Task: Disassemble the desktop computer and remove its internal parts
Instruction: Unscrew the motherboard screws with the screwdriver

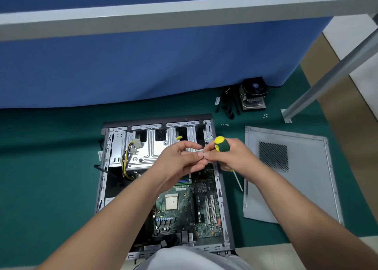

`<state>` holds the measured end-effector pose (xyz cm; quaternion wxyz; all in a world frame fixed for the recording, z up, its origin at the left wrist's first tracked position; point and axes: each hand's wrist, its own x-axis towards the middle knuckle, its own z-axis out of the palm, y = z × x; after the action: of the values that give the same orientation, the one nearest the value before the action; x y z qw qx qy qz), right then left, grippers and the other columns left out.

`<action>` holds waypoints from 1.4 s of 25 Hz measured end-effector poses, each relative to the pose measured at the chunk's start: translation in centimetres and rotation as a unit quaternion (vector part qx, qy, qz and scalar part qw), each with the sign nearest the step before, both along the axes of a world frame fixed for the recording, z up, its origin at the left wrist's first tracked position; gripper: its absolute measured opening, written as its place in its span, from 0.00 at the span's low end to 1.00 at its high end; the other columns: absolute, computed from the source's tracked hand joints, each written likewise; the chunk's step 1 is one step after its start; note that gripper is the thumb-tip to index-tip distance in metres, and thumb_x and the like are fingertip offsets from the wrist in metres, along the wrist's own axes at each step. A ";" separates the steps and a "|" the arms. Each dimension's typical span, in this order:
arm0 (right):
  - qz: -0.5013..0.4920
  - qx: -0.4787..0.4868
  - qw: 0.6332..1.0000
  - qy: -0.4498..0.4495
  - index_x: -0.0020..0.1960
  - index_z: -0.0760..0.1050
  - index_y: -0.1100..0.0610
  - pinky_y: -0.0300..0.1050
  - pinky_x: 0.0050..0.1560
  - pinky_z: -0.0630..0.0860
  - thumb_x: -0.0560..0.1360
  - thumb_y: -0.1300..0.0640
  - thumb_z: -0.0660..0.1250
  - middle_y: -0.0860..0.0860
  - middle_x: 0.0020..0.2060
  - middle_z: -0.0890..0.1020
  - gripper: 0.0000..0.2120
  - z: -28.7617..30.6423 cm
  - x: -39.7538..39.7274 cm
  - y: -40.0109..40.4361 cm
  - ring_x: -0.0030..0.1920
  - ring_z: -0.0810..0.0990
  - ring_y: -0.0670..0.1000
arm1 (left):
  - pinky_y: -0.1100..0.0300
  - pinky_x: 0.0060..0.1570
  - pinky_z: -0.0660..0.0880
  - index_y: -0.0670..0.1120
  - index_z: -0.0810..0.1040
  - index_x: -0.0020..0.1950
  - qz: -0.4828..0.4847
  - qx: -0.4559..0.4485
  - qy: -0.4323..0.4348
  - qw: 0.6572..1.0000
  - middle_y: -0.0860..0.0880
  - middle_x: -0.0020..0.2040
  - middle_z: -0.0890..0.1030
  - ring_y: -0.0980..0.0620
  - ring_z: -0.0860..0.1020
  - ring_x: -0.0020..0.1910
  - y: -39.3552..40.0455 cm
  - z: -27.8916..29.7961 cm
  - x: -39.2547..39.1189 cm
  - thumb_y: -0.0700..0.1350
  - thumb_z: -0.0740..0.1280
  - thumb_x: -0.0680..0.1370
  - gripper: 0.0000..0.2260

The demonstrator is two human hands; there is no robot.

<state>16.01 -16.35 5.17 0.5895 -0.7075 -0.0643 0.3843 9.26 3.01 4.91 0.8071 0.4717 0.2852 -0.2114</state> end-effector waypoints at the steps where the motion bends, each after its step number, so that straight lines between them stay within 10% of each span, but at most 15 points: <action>1: 0.006 -0.005 1.000 0.006 0.48 0.83 0.57 0.42 0.28 0.62 0.75 0.58 0.76 0.50 0.29 0.77 0.04 -0.3 0.1 -0.2 0.26 0.65 0.49 | 0.59 0.42 0.83 0.37 0.78 0.60 -0.015 0.003 0.006 1.000 0.33 0.51 0.85 0.43 0.87 0.47 0.1 -0.1 0.4 0.34 0.76 0.71 0.19; 8: -0.055 0.025 0.998 -0.019 0.48 0.81 0.60 0.33 0.28 0.69 0.75 0.63 0.75 0.46 0.29 0.79 0.04 -2.4 0.7 -0.4 0.26 0.74 0.41 | 0.59 0.39 0.83 0.37 0.78 0.61 -0.055 0.024 0.025 0.998 0.35 0.47 0.85 0.44 0.87 0.43 0.0 -0.5 3.4 0.37 0.77 0.70 0.21; 11: -0.109 -0.024 0.993 -0.033 0.44 0.81 0.55 0.37 0.27 0.69 0.73 0.60 0.75 0.47 0.30 0.79 0.04 -3.3 2.5 -1.4 0.26 0.72 0.45 | 0.59 0.40 0.82 0.42 0.80 0.56 -0.048 0.165 -0.056 0.983 0.40 0.45 0.86 0.49 0.86 0.40 0.1 -1.5 4.4 0.38 0.75 0.76 0.10; 15: -0.225 -0.128 0.966 -0.004 0.44 0.78 0.56 0.41 0.27 0.68 0.70 0.63 0.70 0.51 0.32 0.78 0.05 -6.0 7.8 -3.4 0.28 0.73 0.48 | 0.59 0.63 0.74 0.54 0.79 0.63 -0.128 0.590 -0.207 0.769 0.55 0.63 0.80 0.58 0.76 0.62 3.6 -4.1 5.4 0.47 0.69 0.81 0.11; 18: -0.261 -0.186 0.947 0.014 0.43 0.76 0.56 0.39 0.25 0.67 0.69 0.65 0.68 0.52 0.30 0.76 0.06 -8.7 11.5 -3.7 0.24 0.71 0.47 | 0.49 0.78 0.53 0.56 0.69 0.77 -0.207 0.700 -0.187 0.657 0.52 0.80 0.65 0.49 0.59 0.80 5.9 -6.5 5.5 0.55 0.61 0.85 0.20; 35: -0.188 -0.422 0.886 -0.050 0.53 0.83 0.50 0.41 0.44 0.71 0.74 0.51 0.72 0.50 0.42 0.82 0.08 -19.0 19.2 -2.1 0.44 0.78 0.55 | 0.48 0.79 0.51 0.57 0.66 0.79 -0.183 0.762 -0.215 0.582 0.54 0.82 0.62 0.52 0.56 0.82 6.3 -9.9 5.1 0.61 0.52 0.83 0.25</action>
<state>35.22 -18.41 -13.83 0.2927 -0.9067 0.2081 0.2212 14.41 9.28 -5.01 0.1331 0.9876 0.0674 0.0483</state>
